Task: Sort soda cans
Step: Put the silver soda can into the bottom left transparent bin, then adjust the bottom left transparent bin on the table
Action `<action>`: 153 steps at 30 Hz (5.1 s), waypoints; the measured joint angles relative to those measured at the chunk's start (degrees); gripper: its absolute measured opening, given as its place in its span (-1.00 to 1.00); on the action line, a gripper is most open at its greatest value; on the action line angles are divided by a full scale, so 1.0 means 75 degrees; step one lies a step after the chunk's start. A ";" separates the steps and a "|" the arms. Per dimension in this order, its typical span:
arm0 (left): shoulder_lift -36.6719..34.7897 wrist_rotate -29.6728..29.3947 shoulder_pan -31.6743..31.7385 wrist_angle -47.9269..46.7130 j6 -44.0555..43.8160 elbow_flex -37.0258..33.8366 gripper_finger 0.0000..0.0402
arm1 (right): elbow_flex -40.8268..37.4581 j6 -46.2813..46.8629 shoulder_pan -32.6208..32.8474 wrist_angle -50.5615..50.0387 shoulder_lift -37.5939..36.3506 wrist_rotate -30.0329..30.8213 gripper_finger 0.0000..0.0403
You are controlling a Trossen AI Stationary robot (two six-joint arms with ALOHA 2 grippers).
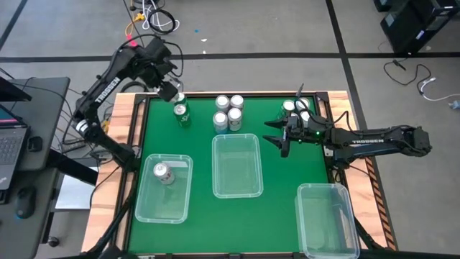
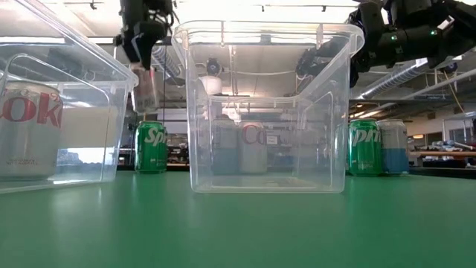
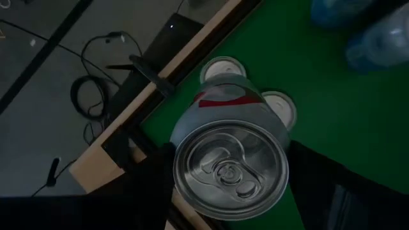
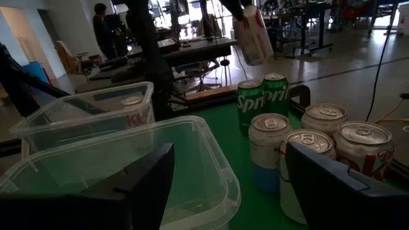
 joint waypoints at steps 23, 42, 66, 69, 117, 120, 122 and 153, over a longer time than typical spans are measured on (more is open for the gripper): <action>-0.0117 0.1000 -0.3994 -0.0353 -0.0882 0.0531 0.25 | 0.0000 -0.0002 -0.0003 -0.0050 0.0002 0.0000 0.40; -0.0117 0.1761 -0.8271 -0.0344 -0.4784 0.0537 0.25 | 0.0000 0.0002 -0.0003 -0.0100 0.0002 0.0000 0.38; -0.0974 0.1577 -1.0863 -0.0356 -0.9004 -0.1741 0.25 | 0.0000 -0.0061 -0.0001 -0.0411 0.0002 -0.0003 0.40; -0.1320 0.1574 -1.0863 -0.0333 -0.9026 -0.2536 0.25 | 0.0000 -0.0112 0.0000 -0.0386 0.0002 -0.0003 0.39; -0.1440 0.1735 -1.0866 0.0051 -0.8668 -0.6308 0.47 | 0.0000 -0.0027 0.0268 -0.0388 0.0002 -0.0003 0.32; -0.1412 0.1763 -1.0866 -0.0006 -0.8665 -0.6165 0.47 | 0.0000 -0.0027 0.0268 -0.0388 0.0002 -0.0003 0.32; -0.1408 0.1748 -1.0863 -0.0067 -0.8666 -0.6049 0.49 | 0.0000 -0.0027 0.0268 -0.0388 0.0002 -0.0003 0.32; -0.1412 0.1272 -1.0857 -0.0246 -0.8198 -0.5048 0.08 | -0.0003 -0.0057 0.0268 -0.0266 0.0002 -0.0003 0.39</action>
